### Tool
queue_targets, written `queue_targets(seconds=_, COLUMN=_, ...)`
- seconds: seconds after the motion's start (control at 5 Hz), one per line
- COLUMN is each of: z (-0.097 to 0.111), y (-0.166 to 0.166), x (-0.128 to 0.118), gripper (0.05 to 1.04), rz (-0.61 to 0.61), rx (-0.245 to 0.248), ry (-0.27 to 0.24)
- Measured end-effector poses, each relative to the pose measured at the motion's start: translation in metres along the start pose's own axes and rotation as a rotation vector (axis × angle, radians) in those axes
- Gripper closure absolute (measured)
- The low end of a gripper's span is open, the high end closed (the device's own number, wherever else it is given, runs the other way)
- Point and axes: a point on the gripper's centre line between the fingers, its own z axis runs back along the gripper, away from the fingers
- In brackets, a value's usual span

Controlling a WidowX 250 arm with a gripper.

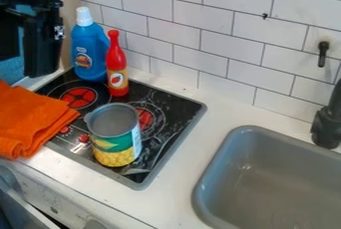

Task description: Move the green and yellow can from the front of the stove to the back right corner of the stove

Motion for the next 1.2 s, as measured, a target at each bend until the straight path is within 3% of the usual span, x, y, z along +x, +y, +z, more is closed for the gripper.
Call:
queue_targets(seconds=0.2, z=-0.006, y=-0.001, x=0.0, gripper=0.082, rz=-0.002, rx=-0.004, ry=0.015)
queue_targets(seconds=0.6, z=-0.053, y=-0.009, x=-0.025, gripper=0.082, rz=-0.02, rx=0.045, ry=-0.072)
queue_targets(seconds=0.8, z=-0.066, y=-0.006, x=-0.019, gripper=0.082, rz=-0.043, rx=0.073, ry=-0.108)
queue_targets(seconds=1.2, z=-0.094, y=-0.02, x=0.021, gripper=0.082, rz=-0.06, rx=0.025, ry=-0.12)
